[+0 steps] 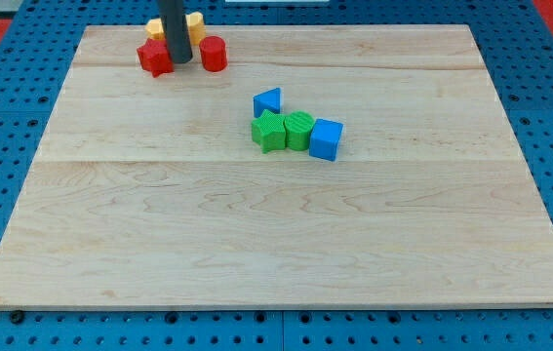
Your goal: Move the yellow heart into the yellow hexagon
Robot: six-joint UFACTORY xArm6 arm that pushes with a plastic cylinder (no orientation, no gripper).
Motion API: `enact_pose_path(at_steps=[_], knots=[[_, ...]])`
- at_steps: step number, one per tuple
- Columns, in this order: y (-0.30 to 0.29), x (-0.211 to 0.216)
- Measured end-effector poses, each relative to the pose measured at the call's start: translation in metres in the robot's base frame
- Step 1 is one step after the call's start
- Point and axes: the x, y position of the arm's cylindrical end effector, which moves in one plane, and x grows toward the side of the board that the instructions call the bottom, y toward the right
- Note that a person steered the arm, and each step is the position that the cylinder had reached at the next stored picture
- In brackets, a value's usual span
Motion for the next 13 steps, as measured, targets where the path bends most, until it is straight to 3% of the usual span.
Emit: enact_pose_path(at_steps=[2, 3, 6, 8, 13], knots=[[-0.020, 0.021], [0.017, 0.029], [0.185, -0.038], [0.216, -0.068], [0.218, -0.069]])
